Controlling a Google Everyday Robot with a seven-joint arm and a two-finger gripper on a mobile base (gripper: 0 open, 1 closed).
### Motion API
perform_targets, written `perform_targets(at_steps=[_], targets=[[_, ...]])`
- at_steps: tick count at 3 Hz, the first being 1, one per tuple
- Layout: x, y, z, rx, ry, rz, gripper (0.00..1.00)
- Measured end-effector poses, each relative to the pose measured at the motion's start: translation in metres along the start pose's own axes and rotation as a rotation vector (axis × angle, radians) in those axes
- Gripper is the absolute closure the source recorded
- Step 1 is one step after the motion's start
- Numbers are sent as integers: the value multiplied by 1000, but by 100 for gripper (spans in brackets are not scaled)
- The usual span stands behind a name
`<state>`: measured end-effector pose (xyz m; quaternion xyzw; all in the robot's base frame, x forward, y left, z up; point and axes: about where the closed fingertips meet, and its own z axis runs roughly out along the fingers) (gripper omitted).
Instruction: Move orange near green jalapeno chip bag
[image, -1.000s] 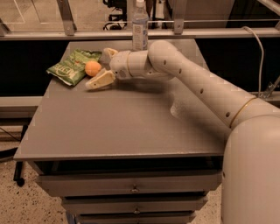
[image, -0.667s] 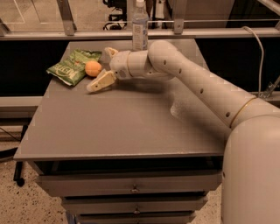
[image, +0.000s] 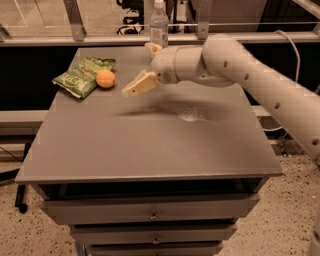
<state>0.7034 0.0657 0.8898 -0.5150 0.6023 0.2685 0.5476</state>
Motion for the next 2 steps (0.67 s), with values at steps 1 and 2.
perform_targets(at_steps=[1, 2], targets=[[-15, -2, -78, 74, -8, 3, 0], [-1, -15, -122, 143, 7, 22, 0]])
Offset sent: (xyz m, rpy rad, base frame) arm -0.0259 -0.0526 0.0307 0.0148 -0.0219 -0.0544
